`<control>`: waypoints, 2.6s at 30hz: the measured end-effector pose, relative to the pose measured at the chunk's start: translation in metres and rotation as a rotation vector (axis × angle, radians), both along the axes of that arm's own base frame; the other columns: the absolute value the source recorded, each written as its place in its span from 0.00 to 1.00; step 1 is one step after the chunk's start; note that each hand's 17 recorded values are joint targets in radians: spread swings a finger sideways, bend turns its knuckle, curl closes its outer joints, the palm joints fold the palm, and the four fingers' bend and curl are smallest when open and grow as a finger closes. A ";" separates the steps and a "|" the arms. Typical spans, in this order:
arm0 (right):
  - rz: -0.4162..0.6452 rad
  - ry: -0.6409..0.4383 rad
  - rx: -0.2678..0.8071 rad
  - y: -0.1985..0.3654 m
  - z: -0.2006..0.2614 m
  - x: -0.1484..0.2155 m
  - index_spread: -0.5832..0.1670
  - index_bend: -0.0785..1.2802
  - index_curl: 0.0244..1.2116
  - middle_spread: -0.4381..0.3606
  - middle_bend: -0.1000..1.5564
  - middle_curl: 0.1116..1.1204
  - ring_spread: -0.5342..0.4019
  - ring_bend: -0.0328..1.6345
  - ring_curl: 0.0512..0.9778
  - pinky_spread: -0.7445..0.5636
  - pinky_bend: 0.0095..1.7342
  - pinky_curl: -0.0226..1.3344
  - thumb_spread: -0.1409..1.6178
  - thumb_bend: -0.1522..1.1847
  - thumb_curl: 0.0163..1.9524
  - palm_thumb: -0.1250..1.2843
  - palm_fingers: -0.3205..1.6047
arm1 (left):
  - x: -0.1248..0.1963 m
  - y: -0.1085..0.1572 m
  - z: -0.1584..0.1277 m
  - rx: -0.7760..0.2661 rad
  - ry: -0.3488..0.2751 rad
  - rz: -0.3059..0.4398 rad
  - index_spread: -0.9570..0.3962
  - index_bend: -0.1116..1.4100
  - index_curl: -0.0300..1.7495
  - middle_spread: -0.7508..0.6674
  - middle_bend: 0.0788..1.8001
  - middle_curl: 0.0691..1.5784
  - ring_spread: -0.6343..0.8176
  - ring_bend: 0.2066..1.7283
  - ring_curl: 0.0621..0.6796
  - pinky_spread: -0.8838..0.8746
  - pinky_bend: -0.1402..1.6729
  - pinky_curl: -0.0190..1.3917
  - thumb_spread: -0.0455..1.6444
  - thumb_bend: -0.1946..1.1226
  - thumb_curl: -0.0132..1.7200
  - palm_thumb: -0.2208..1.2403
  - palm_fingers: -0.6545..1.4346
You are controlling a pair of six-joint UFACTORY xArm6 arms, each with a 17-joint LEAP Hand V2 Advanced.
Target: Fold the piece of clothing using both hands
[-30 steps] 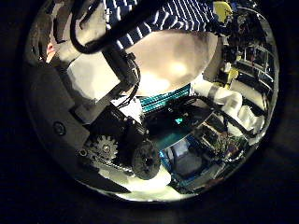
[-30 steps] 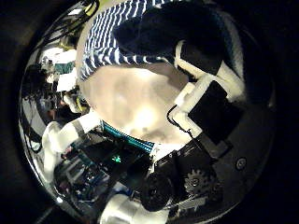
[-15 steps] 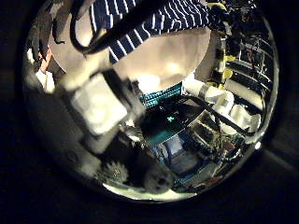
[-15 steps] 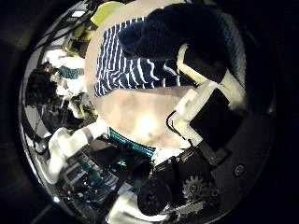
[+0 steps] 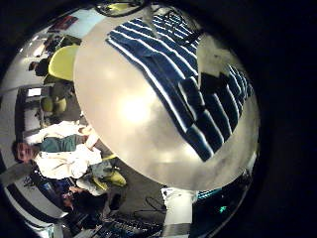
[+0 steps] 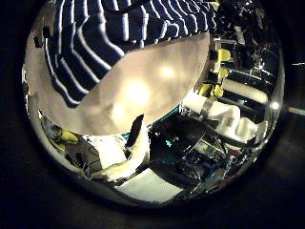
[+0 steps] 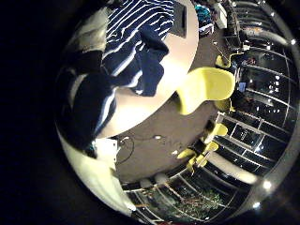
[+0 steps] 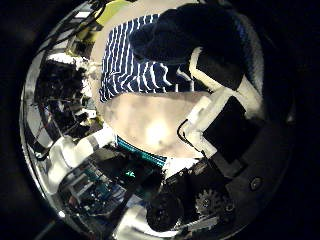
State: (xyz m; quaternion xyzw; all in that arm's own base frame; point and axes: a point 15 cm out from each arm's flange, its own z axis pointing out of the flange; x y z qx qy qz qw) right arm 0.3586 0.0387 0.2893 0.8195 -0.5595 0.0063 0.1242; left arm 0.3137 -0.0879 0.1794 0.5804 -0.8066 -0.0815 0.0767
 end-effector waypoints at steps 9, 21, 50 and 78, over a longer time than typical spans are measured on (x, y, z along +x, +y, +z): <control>0.004 -0.006 0.002 0.000 0.003 0.000 0.23 0.80 0.90 0.27 0.85 0.90 0.31 0.92 0.82 0.40 0.75 0.85 0.81 0.11 0.29 0.75 0.55 | 0.000 0.000 -0.024 0.052 0.016 0.014 0.62 0.18 0.35 0.42 0.23 0.38 0.31 0.47 0.45 0.32 0.50 0.45 0.60 0.14 0.20 0.42 0.56; -0.021 -0.001 0.039 -0.012 0.004 0.000 0.22 0.79 0.91 0.27 0.85 0.89 0.31 0.92 0.82 0.39 0.73 0.87 0.81 0.11 0.30 0.74 0.56 | -0.020 0.013 -0.019 0.087 0.118 -0.013 0.38 0.29 0.49 0.20 0.46 0.51 0.11 0.66 0.68 0.15 0.61 0.51 0.66 0.20 0.26 0.66 0.85; -0.078 -0.034 0.122 -0.025 0.017 0.041 0.20 0.74 0.94 0.29 0.83 0.87 0.32 0.90 0.81 0.38 0.70 0.87 0.82 0.11 0.29 0.76 0.57 | 0.057 0.026 0.140 0.144 0.153 -0.057 0.19 0.22 0.71 0.11 0.49 0.55 0.11 0.71 0.74 0.13 0.66 0.54 0.67 0.14 0.35 0.68 0.83; -0.140 -0.162 0.142 -0.004 -0.084 0.247 0.19 0.49 0.88 0.28 0.78 0.84 0.29 0.92 0.82 0.32 0.66 0.84 0.84 0.10 0.24 0.70 0.42 | 0.206 0.054 0.011 0.182 0.123 0.097 0.17 0.19 0.76 0.09 0.47 0.58 0.11 0.71 0.76 0.12 0.62 0.58 0.67 0.12 0.34 0.62 0.77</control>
